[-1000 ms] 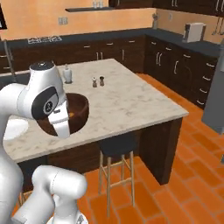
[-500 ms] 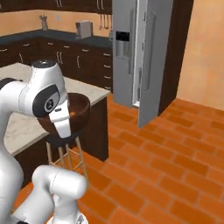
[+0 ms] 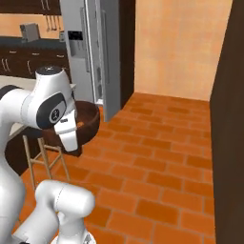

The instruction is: Pick the chicken drumstick and lime from their plates and place them in the bowl. Then put the bowl in the fridge.

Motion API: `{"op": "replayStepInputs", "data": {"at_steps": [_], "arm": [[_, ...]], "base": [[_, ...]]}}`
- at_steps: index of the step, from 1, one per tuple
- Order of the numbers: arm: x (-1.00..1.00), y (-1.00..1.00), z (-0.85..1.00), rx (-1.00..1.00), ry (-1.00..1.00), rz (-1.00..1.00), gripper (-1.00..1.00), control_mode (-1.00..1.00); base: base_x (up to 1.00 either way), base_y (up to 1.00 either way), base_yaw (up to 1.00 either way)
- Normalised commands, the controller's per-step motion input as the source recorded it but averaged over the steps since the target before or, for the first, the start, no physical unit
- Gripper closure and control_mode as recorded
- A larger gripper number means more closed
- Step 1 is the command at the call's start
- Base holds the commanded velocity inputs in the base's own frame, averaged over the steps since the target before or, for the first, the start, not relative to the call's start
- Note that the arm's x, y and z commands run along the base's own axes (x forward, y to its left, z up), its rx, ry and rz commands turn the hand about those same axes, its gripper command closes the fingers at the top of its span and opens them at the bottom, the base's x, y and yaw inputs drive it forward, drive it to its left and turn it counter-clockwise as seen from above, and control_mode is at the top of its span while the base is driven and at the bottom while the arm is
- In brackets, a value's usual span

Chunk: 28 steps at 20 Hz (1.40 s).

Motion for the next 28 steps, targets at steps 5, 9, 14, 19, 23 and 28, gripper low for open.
{"op": "replayStepInputs", "data": {"at_steps": [5,9,14,19,23,28], "arm": [[0.00,0.00,0.00,0.00,0.00,0.00,1.00,1.00],[0.00,0.00,0.00,0.00,0.00,0.00,1.00,1.00],[0.00,0.00,0.00,0.00,0.00,0.00,1.00,1.00],[0.00,0.00,0.00,0.00,0.00,0.00,1.00,1.00],[0.00,0.00,0.00,0.00,0.00,0.00,1.00,1.00],[0.00,0.00,0.00,0.00,0.00,0.00,1.00,1.00]], "base": [[-1.00,0.07,-0.28],[-1.00,0.09,-0.07],[-1.00,0.00,0.00],[-1.00,0.00,0.00],[-1.00,0.00,0.00],[-1.00,0.00,0.00]]}}
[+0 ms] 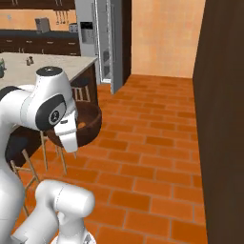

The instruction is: Pick the chicken drumstick and lime from their plates and place them in the bowl. Then put the bowl in the fridge.

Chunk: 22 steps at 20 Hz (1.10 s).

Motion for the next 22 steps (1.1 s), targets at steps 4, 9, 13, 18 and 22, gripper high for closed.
{"op": "replayStepInputs", "data": {"at_steps": [4,9,13,18,22], "arm": [[0.00,0.00,0.00,0.00,0.00,0.00,1.00,1.00],[0.00,0.00,0.00,0.00,0.00,0.00,1.00,1.00],[0.00,0.00,0.00,0.00,0.00,0.00,1.00,1.00],[0.00,0.00,0.00,0.00,0.00,0.00,1.00,1.00],[0.00,0.00,0.00,0.00,0.00,0.00,1.00,1.00]], "base": [[-1.00,0.04,0.00],[-1.00,0.56,0.00],[-0.37,1.00,-0.05],[-0.09,1.00,-0.03],[-0.61,1.00,-0.01]]}}
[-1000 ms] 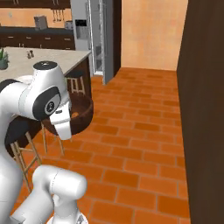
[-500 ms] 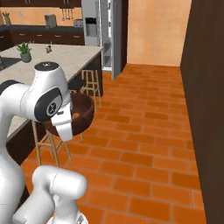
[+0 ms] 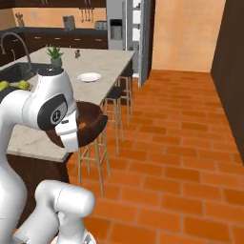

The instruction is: Pick the chicken drumstick and lime from their plates and place them in the bowl. Then put the bowl in the fridge.

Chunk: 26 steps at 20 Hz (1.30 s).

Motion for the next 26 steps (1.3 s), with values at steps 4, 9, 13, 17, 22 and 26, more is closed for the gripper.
{"op": "replayStepInputs", "data": {"at_steps": [4,9,13,17,22,26], "arm": [[0.00,0.00,0.00,0.00,0.00,0.00,1.00,1.00],[0.00,0.00,0.00,0.00,0.00,0.00,1.00,1.00],[0.00,0.00,0.00,0.00,0.00,0.00,1.00,1.00],[0.00,0.00,0.00,0.00,0.00,0.00,1.00,1.00],[0.00,0.00,0.00,0.00,0.00,0.00,1.00,1.00],[0.00,0.00,0.00,0.00,0.00,0.00,1.00,1.00]], "base": [[-0.51,1.00,-0.04],[-0.21,1.00,-0.08],[-0.01,1.00,-0.06],[0.00,1.00,-0.08],[0.02,1.00,-0.06],[0.00,1.00,-0.03]]}}
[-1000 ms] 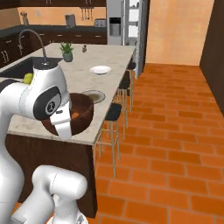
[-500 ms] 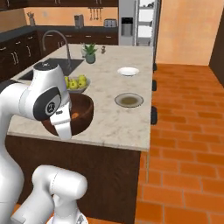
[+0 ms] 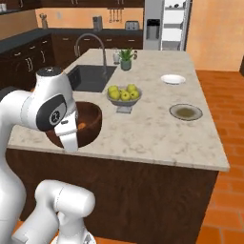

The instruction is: Pick the chicken drumstick and lime from their plates and place them in the bowl. Then put the bowl in the fridge.

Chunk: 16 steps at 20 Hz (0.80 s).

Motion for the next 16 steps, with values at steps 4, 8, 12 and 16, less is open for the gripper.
{"op": "replayStepInputs", "data": {"at_steps": [4,8,12,16], "arm": [[0.00,0.00,0.00,0.00,0.00,0.00,1.00,1.00],[0.00,0.00,0.00,0.00,0.00,0.00,1.00,1.00],[0.00,0.00,0.00,0.00,0.00,0.00,1.00,1.00],[0.00,0.00,0.00,0.00,0.00,0.00,1.00,1.00]], "base": [[0.00,1.00,0.00],[-0.02,1.00,0.00],[-0.03,1.00,0.00],[0.01,1.00,-0.03]]}}
